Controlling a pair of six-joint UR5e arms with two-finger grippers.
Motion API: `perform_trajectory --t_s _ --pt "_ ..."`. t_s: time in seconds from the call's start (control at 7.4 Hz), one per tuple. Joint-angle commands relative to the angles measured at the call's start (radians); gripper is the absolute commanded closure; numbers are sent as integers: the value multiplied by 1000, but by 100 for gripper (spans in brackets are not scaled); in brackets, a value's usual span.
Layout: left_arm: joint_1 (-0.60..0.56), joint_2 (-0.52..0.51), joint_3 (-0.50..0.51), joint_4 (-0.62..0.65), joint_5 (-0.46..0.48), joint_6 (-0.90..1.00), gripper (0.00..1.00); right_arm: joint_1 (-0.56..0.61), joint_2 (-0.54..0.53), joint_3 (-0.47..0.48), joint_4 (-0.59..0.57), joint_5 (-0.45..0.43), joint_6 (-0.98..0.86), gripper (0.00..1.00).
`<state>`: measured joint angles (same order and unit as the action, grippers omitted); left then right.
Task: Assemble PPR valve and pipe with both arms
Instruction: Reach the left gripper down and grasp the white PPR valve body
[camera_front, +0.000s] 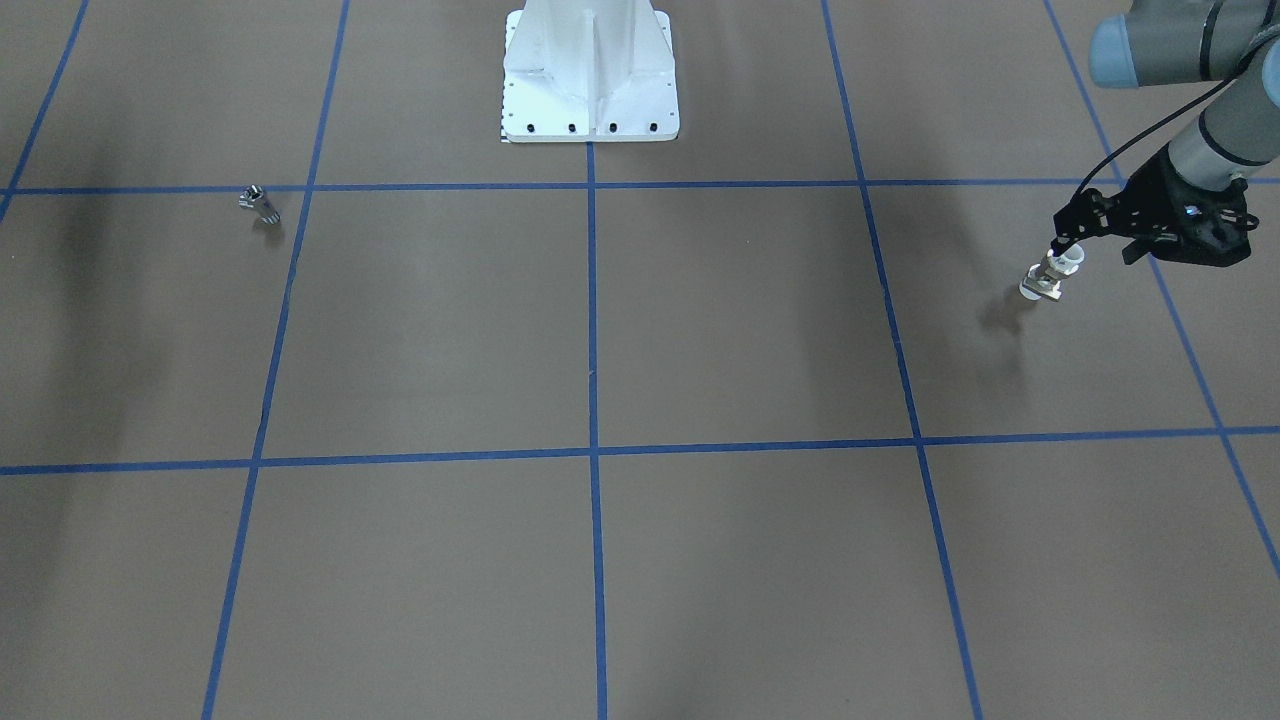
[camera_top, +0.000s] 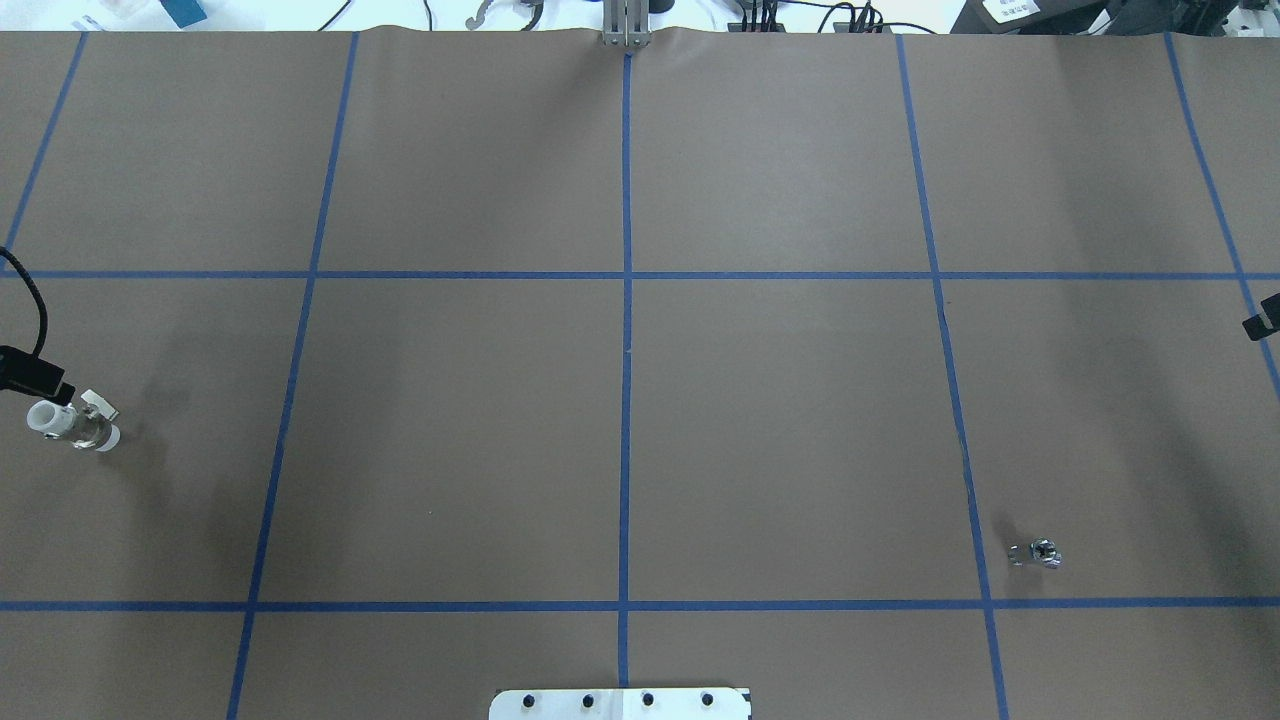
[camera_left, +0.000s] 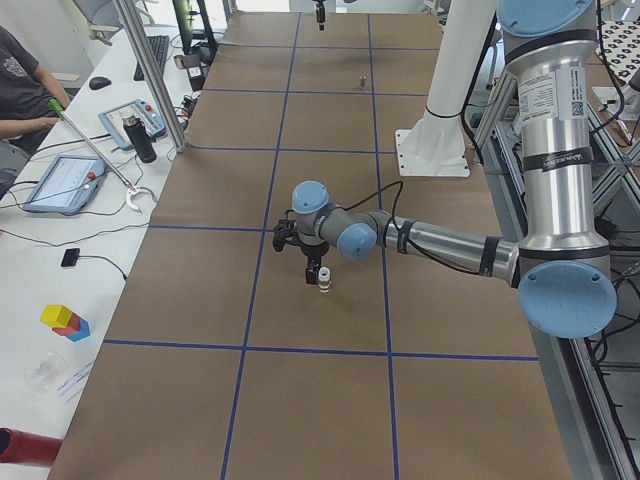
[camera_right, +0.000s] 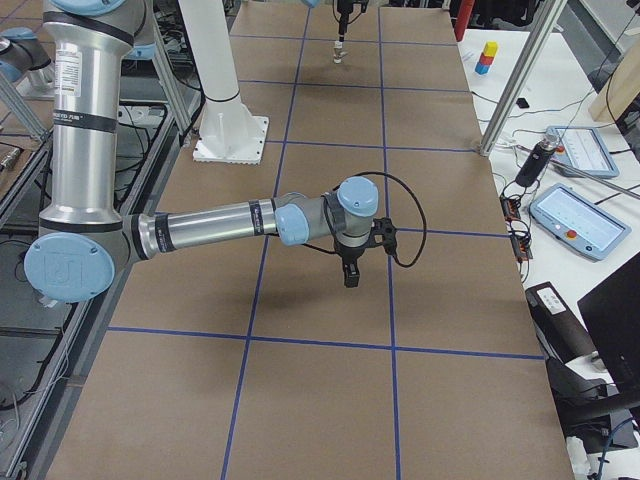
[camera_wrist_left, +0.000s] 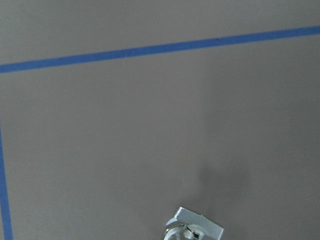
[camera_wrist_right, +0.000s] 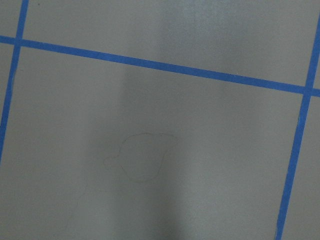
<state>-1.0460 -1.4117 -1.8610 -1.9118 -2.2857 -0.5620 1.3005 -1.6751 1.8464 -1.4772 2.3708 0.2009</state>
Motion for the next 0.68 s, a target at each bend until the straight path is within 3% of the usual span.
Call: perform_trajectory --t_s 0.0,0.54 --pt "9 11 5 -1 -11 2 1 -4 0 -9 0 -4 0 0" --pt "49 10 8 -1 35 -1 1 -15 6 -22 0 -7 0 0"
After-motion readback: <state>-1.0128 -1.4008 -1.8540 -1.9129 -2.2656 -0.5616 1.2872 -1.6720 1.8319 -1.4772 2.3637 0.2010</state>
